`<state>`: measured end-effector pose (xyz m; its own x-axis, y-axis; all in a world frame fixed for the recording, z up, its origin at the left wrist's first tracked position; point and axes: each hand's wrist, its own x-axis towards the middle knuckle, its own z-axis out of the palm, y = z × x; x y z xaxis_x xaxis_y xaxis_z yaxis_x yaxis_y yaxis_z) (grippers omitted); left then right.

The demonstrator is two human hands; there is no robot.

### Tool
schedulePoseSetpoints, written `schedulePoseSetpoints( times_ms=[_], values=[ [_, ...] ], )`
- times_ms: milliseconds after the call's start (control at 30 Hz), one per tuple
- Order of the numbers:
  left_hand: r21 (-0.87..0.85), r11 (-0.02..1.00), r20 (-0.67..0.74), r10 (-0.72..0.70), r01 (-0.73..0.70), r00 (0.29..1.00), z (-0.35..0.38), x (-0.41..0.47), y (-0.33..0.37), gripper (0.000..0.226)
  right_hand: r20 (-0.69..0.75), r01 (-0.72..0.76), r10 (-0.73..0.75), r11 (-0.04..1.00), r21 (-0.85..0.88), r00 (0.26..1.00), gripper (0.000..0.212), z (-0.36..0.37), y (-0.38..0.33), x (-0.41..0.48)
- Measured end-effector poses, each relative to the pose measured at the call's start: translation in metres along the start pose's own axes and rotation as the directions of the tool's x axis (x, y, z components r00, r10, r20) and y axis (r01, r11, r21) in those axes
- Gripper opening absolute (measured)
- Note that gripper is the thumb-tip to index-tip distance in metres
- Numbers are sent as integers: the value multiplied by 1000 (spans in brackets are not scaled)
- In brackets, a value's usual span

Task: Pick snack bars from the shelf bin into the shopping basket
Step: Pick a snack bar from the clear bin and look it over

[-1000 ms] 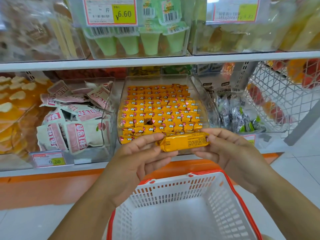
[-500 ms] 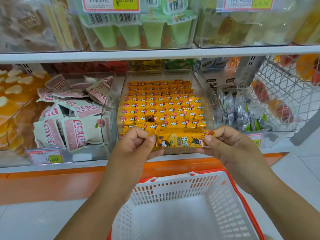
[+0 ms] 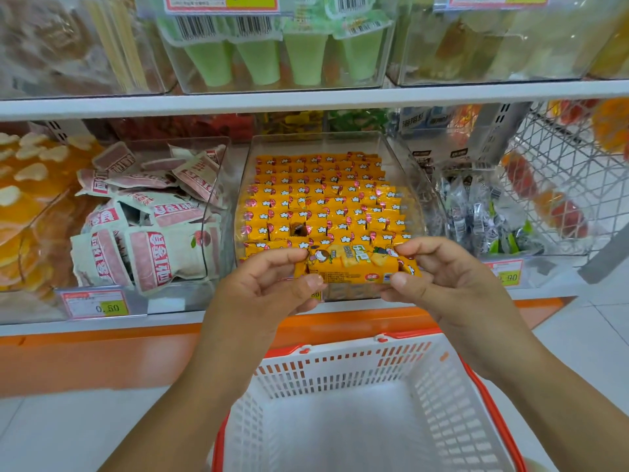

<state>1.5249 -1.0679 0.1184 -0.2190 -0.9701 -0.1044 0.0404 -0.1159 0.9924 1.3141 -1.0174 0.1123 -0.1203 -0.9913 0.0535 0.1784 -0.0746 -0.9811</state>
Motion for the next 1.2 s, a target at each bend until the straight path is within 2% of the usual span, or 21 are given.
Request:
schedulePoseSetpoints(
  times_ms=[133, 233, 367, 600, 667, 767, 833, 900, 1067, 1133, 1200],
  values=[
    [-49, 999, -6, -12, 12, 1000, -6, 3, -2, 31, 25, -16, 15, 998, 55, 1000, 36, 3, 0, 1],
    [-95, 995, -11, -28, 26, 1000, -8, 3, 0, 23, -9, -39, 40, 993, 111, 999, 22, 5, -4, 1],
    [-88, 995, -9, -51, 50, 999, -9, 3, 0, 20, -27, -58, 62, 988, 141, 998, 22, 9, -6, 3],
    [-123, 989, 89, -71, 82, 994, -19, 3, 3, 32, -4, -135, 138, 971, 199, 990, 28, 7, -4, 4],
    [-69, 996, 58, -58, 61, 997, -20, 4, 3, 27, -19, -135, 140, 975, 175, 990, 29, 8, -2, 4],
    [13, 999, -21, -35, 35, 999, -21, 5, 0, 21, -29, -114, 116, 992, 44, 993, 17, 9, 0, 5],
    [28, 999, -67, -39, 41, 997, -22, 5, -2, 20, -27, -106, 104, 993, -56, 994, 32, 7, 2, 5],
    [64, 998, -54, -24, 28, 998, -21, 5, -1, 15, -31, -114, 111, 988, -105, 993, 47, 5, 5, 5],
    [21, 1000, -21, -5, 5, 1000, -15, 4, -3, 14, 16, -86, 85, 995, 54, 996, 41, 10, 8, 5],
    [9, 1000, -34, 8, -8, 999, -13, 3, -4, 4, -42, -69, 71, 996, 61, 997, 44, 13, 4, 4],
    [-33, 999, -59, 30, -32, 998, -12, 2, -1, 11, -79, -40, 45, 997, 62, 996, 42, 14, 2, 3]
  ],
)
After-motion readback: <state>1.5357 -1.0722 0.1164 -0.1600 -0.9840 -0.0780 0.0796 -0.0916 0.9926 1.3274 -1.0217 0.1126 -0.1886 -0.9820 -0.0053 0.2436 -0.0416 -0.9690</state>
